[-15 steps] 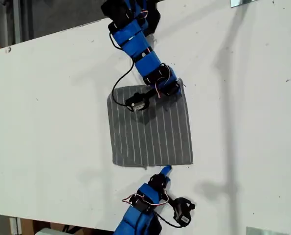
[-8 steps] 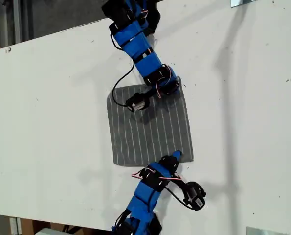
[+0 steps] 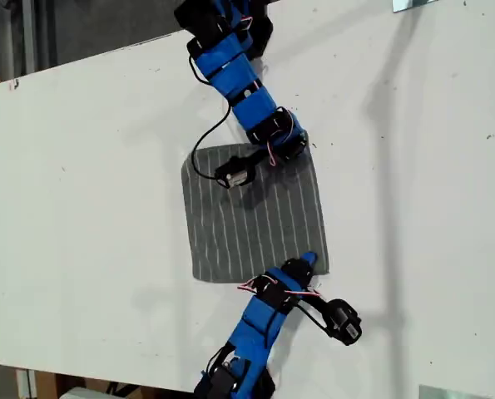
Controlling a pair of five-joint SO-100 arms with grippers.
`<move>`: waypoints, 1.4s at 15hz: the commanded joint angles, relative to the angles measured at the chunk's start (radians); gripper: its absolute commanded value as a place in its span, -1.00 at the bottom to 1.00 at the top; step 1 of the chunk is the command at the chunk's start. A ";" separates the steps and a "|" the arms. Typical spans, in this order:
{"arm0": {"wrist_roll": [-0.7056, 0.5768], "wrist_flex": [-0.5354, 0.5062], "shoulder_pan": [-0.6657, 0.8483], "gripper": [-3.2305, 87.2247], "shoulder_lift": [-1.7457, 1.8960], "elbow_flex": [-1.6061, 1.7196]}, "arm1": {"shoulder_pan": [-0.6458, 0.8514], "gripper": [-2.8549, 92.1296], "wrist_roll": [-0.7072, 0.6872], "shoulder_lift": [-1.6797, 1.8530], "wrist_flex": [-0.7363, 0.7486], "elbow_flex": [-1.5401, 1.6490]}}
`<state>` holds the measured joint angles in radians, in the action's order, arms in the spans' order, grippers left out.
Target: Grasp corners of a square towel and fold twice.
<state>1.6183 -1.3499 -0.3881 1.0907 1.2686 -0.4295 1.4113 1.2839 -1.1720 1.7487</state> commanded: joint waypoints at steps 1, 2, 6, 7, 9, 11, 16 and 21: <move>0.031 0.025 -0.034 -0.35 0.028 0.002 | -0.023 -0.94 -0.020 -0.063 -0.017 -0.115; 0.041 0.040 -0.041 -0.35 0.028 0.014 | -0.021 -0.94 -0.040 -0.129 -0.055 -0.204; 0.054 0.124 -0.049 -0.35 0.028 0.094 | -0.003 -0.94 -0.080 -0.189 -0.087 -0.293; 0.055 0.164 -0.046 -0.35 0.028 0.130 | -0.008 -0.94 -0.080 -0.189 -0.087 -0.296; 0.063 0.318 -0.041 -0.73 0.012 0.239 | -0.028 -0.94 -0.069 -0.186 -0.098 -0.313; 0.069 0.393 -0.037 -0.93 -0.029 0.233 | -0.041 -0.94 -0.058 -0.179 -0.135 -0.344; 0.002 0.003 -0.066 -0.93 -0.236 -0.423 | -0.078 -0.94 -0.023 -0.115 -0.227 -0.431; -0.106 -0.149 -0.043 -0.93 0.028 -0.411 | -0.058 -0.94 -0.012 0.075 -0.405 -0.503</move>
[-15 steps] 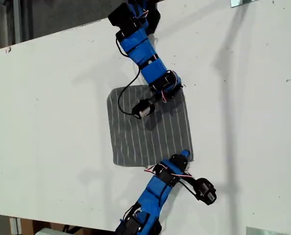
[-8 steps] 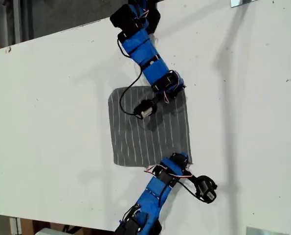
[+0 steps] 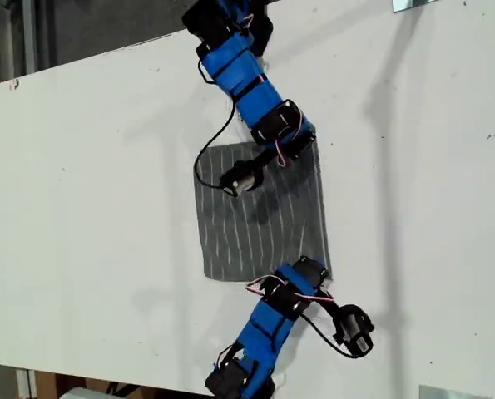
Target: Grasp corners of a square towel and fold twice.
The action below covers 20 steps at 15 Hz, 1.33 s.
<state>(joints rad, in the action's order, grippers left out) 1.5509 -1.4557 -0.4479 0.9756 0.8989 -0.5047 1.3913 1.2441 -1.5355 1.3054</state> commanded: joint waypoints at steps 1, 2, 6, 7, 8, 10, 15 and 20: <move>-0.078 -0.072 0.046 -0.93 0.212 -0.020 | 0.051 -0.94 -0.002 0.169 -0.061 -0.038; -0.115 -0.091 0.095 -0.93 0.291 0.032 | 0.106 -0.94 -0.032 0.232 -0.066 0.003; -0.224 -0.129 0.388 -0.93 0.575 0.305 | 0.422 -0.94 -0.247 0.360 -0.061 0.091; -0.255 -0.109 0.471 -0.93 0.632 0.397 | 0.503 -0.94 -0.301 0.353 -0.057 0.092; -0.290 -0.094 0.555 -0.93 0.667 0.482 | 0.584 -0.94 -0.359 0.337 -0.043 0.098; -0.351 -0.035 0.699 -0.93 0.693 0.630 | 0.706 -0.94 -0.431 0.282 -0.012 0.103; -0.419 0.153 0.865 -0.93 0.689 0.890 | 0.821 -0.94 -0.511 0.058 0.058 0.094; -0.362 0.052 0.709 -0.93 0.746 0.830 | 0.713 -0.94 -0.460 0.189 -0.061 0.103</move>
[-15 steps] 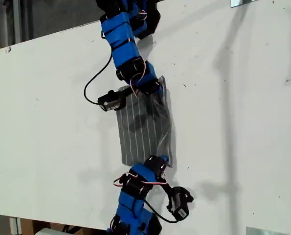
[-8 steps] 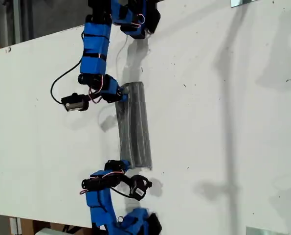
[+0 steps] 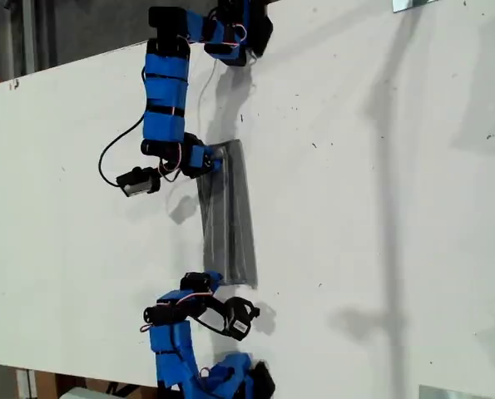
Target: Grasp corners of a square towel and fold twice.
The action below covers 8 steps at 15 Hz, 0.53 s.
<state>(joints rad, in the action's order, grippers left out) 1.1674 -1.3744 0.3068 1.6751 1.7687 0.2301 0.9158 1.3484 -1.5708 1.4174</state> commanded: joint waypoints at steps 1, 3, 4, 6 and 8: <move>0.046 -0.037 -0.081 -0.93 0.048 -0.037 | -0.043 -0.94 0.026 0.092 -0.034 0.002; 0.067 -0.014 -0.107 -0.93 0.043 0.015 | -0.061 -0.94 0.044 0.095 -0.014 0.057; 0.067 0.026 -0.106 -0.93 0.041 0.057 | -0.054 -0.94 0.044 0.092 0.014 0.097; 0.058 0.058 -0.123 -0.92 0.032 0.080 | -0.051 -0.67 0.040 0.092 0.058 0.147; 0.054 0.044 -0.132 -0.35 0.035 0.071 | -0.038 -0.22 0.034 0.097 0.051 0.150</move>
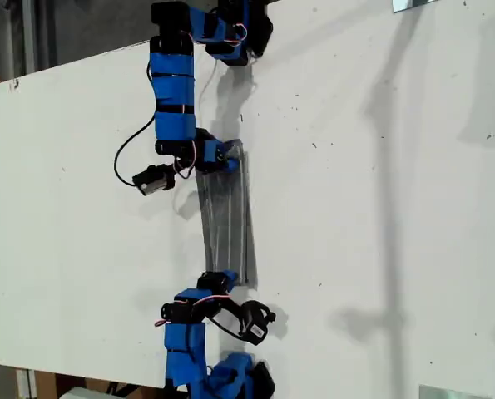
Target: Grasp corners of a square towel and fold twice.
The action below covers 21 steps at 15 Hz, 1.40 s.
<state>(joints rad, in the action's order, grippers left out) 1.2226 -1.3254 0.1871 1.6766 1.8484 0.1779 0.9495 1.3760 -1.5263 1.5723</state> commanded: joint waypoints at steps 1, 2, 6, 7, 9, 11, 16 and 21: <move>-0.002 -0.025 0.002 -0.20 0.041 -0.009 | 0.041 -0.12 -0.008 0.087 -0.012 -0.002; 0.000 -0.044 0.011 -0.05 0.057 -0.009 | 0.083 -0.08 -0.034 0.133 -0.017 0.028; 0.037 -0.110 0.057 -0.05 0.258 0.112 | 0.204 -0.05 -0.084 0.212 0.110 0.272; 0.046 -0.094 0.063 -0.05 0.341 0.181 | 0.215 -0.06 -0.089 0.193 0.172 0.336; 0.081 -0.097 0.055 -0.10 0.428 0.262 | 0.219 -0.12 -0.100 0.103 0.261 0.367; 0.138 -0.086 0.037 -0.14 0.569 0.416 | 0.209 -0.31 -0.117 -0.054 0.288 0.291; 0.327 -0.054 -0.049 -0.19 1.065 0.825 | 0.236 -0.94 -0.034 0.008 0.290 0.414; 0.397 -0.069 -0.103 -0.19 1.282 0.930 | 0.195 -0.94 0.156 0.741 0.005 0.520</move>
<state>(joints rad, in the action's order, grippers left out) 1.5984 -1.3898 0.1074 2.9345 2.7796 0.3881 1.0937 1.9834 -1.4481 2.2043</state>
